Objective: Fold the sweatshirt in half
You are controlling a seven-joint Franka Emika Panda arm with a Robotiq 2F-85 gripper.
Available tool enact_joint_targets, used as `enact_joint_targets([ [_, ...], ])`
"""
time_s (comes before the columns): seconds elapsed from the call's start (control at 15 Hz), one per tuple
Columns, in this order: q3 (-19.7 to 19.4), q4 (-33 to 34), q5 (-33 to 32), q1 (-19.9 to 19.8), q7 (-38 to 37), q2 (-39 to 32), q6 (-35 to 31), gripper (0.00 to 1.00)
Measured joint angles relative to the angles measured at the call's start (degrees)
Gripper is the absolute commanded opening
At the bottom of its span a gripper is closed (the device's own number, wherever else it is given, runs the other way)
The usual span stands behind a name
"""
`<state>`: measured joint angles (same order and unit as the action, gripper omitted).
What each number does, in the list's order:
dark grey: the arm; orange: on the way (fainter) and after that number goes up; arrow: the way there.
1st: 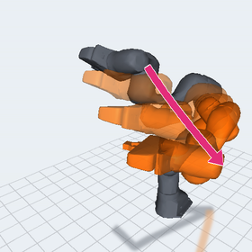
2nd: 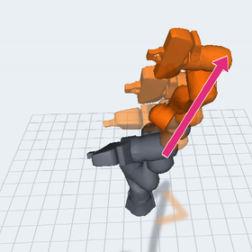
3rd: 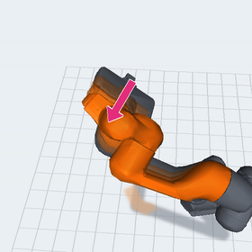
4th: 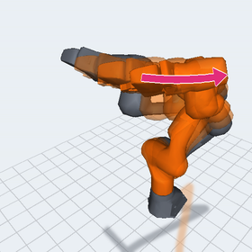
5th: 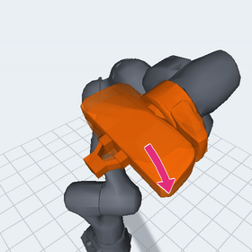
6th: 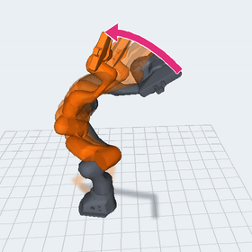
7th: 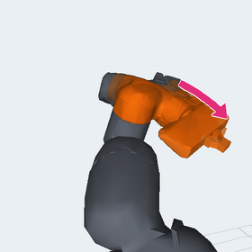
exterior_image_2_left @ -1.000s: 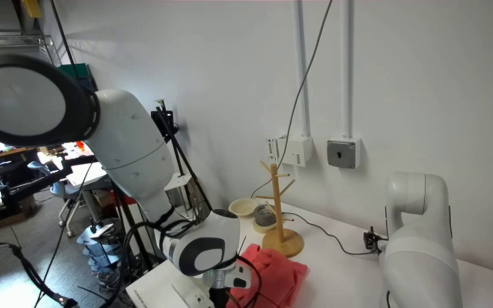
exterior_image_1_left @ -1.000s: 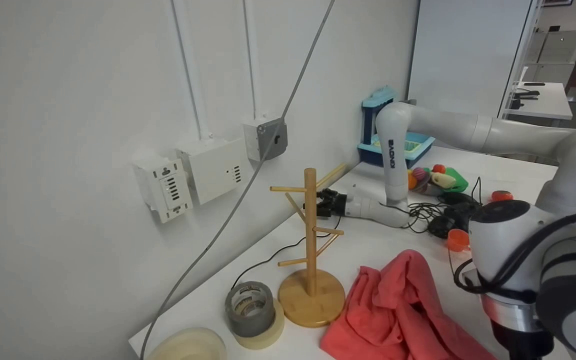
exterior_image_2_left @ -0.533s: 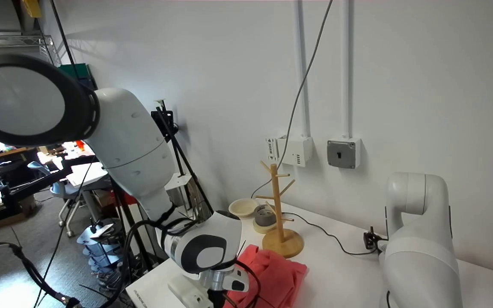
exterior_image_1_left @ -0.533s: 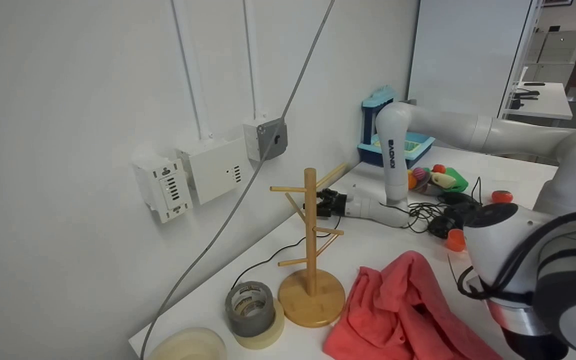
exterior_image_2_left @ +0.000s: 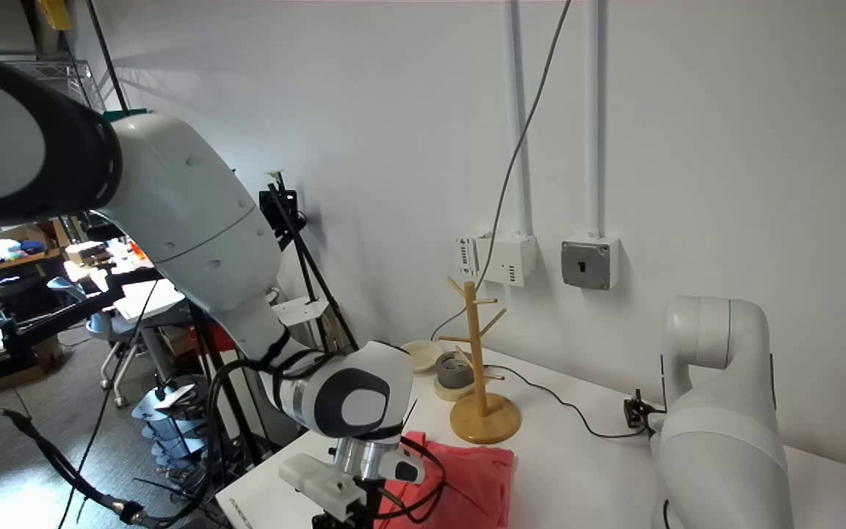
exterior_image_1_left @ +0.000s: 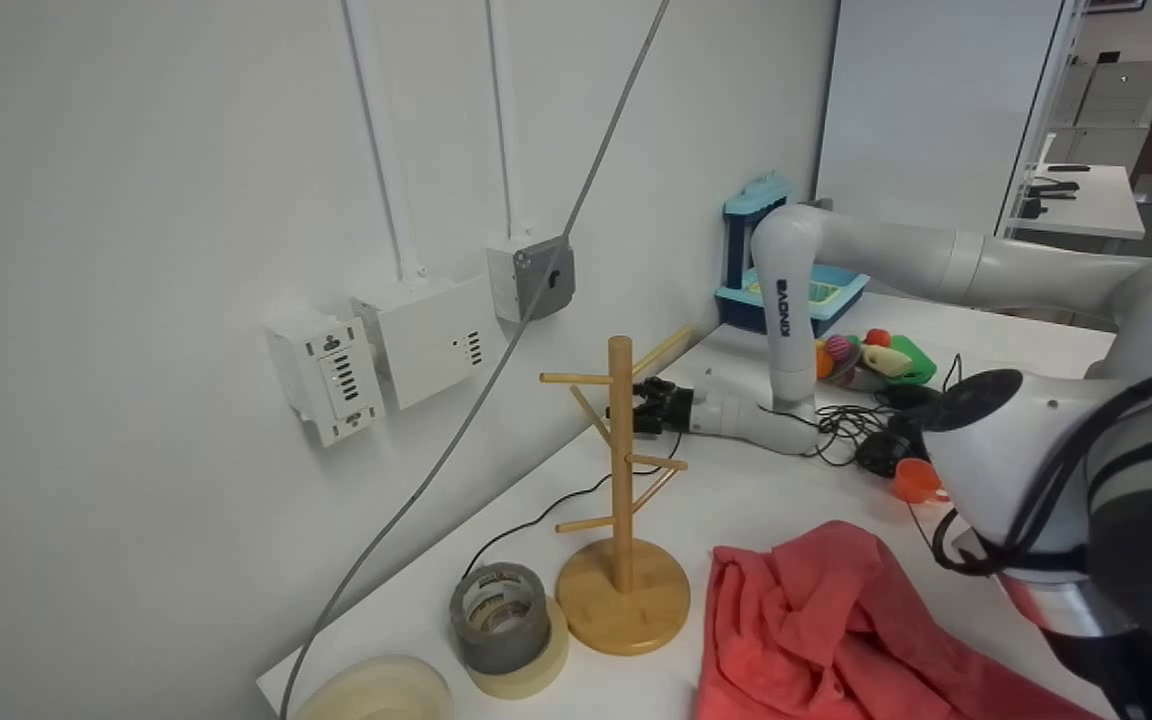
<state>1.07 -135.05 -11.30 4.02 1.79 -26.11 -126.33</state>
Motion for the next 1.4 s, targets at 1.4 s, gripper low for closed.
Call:
enact_joint_targets([
  [1.4, -3.5, 15.5, -41.2, 16.6, -59.2, 2.0, -18.8, 0.01],
])
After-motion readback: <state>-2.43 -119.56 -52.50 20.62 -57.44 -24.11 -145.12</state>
